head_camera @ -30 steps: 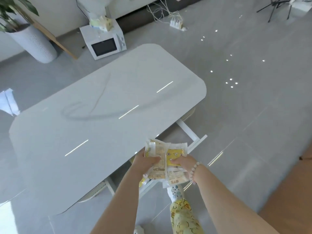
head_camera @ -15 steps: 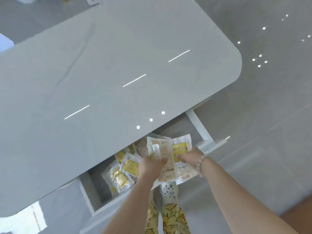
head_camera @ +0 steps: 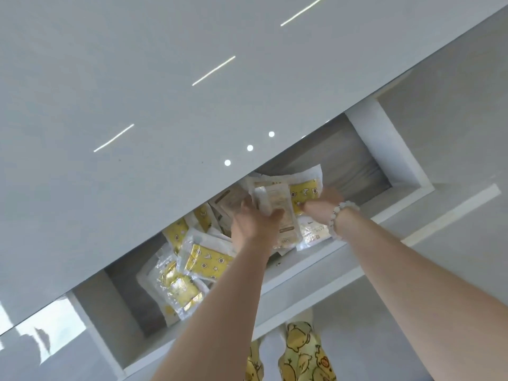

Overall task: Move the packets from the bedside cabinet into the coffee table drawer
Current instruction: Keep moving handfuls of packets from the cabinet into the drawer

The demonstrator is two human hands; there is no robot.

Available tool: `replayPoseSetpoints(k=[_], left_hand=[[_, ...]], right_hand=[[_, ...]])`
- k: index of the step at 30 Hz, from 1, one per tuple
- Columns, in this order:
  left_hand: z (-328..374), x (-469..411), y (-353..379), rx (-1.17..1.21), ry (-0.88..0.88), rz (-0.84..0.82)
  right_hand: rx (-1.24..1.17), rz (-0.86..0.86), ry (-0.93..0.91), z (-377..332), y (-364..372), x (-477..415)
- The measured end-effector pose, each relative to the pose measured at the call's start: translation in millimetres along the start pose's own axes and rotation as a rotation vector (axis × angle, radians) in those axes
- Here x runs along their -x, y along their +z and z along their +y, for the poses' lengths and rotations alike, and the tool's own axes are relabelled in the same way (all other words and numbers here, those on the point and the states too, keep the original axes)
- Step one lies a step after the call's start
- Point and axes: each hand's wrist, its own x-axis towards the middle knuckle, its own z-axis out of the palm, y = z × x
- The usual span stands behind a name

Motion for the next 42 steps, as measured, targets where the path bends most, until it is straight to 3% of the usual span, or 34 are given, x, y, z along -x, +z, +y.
replayPoseSetpoints(k=[6,15,21,26,30,32,38,42], left_hand=[[15.1,-14.9,10.5,-0.232,0.125,0.040],[14.5,-2.2,-9.7,-0.612,0.188,-0.076],[-11.9,54.1,-62.4,-0.763,0.315,-0.185],[-15.8,130.2,-161.9,-0.836,0.440,-0.137],[-10.6,213.1,-269.7,-0.747,0.437,-0.017],[-14.2,255.4,-323.7,-0.707,0.429,0.089],[-71.2,362.0,-449.7,-0.446,0.281,0.511],[-133.4,408.8,-484.5,-0.302,0.120,0.630]], right_hand=[[0.166,0.153,-0.186,-2.0,-1.1,-11.3],[0.511,0.298,-0.107,-2.9,-6.5,1.1],[0.734,0.279,-0.254,-12.5,-21.2,88.8],[0.865,0.177,-0.450,-65.9,-57.0,199.5],[0.989,0.076,-0.508,-142.3,-78.8,305.0],[1.048,0.106,-0.575,-179.6,-79.5,365.3],[1.186,0.345,-1.047,-266.6,-41.3,532.1],[1.240,0.377,-1.310,-302.0,15.3,604.7]])
